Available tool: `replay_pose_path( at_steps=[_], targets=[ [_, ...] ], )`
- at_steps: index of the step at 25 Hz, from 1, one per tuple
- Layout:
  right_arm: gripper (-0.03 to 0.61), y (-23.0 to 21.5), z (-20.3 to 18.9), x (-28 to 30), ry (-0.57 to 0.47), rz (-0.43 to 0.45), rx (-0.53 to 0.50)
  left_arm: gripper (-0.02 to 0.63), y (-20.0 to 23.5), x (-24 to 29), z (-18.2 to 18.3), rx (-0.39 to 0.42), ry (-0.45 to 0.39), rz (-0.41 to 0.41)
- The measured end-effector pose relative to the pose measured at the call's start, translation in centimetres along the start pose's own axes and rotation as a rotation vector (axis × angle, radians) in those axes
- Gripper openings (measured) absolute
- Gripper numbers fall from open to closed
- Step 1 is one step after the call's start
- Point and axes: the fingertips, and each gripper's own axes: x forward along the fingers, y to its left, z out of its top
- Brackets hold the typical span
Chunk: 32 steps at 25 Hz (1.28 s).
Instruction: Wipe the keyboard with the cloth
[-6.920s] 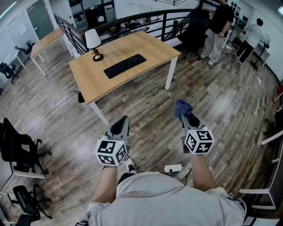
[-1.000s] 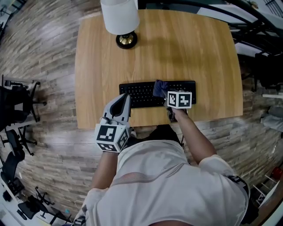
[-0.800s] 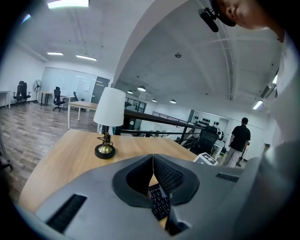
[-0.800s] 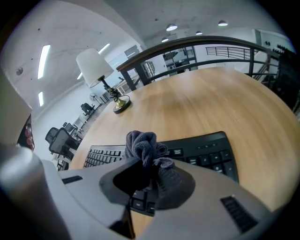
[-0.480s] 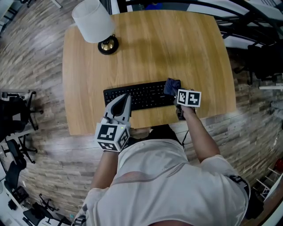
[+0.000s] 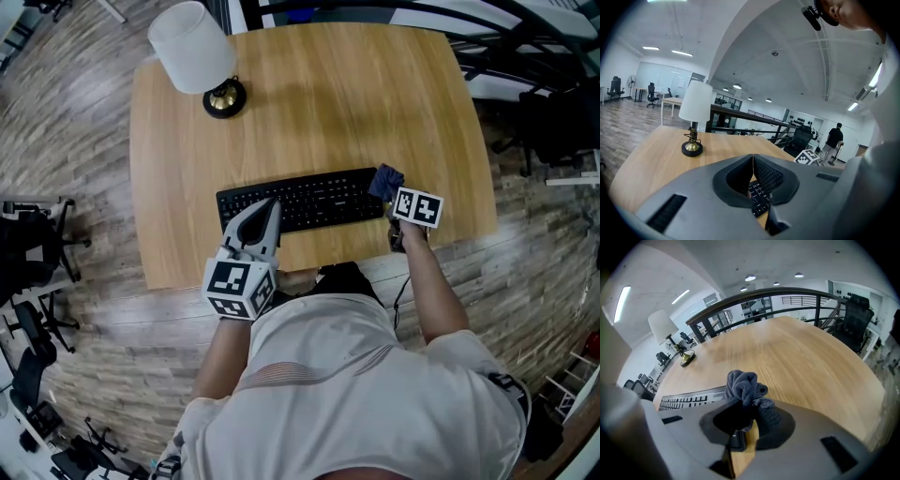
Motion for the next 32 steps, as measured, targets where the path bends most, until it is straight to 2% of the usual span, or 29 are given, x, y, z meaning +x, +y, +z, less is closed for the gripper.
replay_pose_path(
  at_steps=[4,8,13,18,21,25,28,32],
  targets=[
    [0.120,3.2,0.5,-2.2,-0.073,0.025,0.002,0.015,1.4,-1.9,0.1,-0.003,-0.002,0.013],
    [0.120,11.4,-0.5,-3.4,-0.102,0.173,-0.020,0.015,3.7,-4.4,0.2,-0.013,-0.021,0.038],
    [0.120,24.9,-5.0,-3.1,-0.012,0.436,-0.075,0.015,7.2,-8.8,-0.2,-0.026,-0.038,0.102],
    [0.120,36.1,-9.5,-1.5,0.079,0.558,-0.176,0.015,12.4,-14.4,-1.1,-0.060,-0.055,0.188],
    [0.120,40.9,-11.7,-0.4,0.116,0.589,-0.224,0.015,14.9,-17.3,-1.7,-0.063,-0.056,0.224],
    [0.120,44.5,-14.4,1.3,0.175,0.581,-0.264,0.015,17.3,-20.2,-2.2,-0.072,-0.055,0.252],
    [0.120,44.9,-15.7,2.7,0.205,0.546,-0.268,0.015,18.2,-20.8,-2.5,-0.072,-0.050,0.251],
    [0.120,42.9,-15.5,3.5,0.198,0.499,-0.247,0.015,17.6,-20.1,-2.5,-0.066,-0.046,0.220]
  ],
)
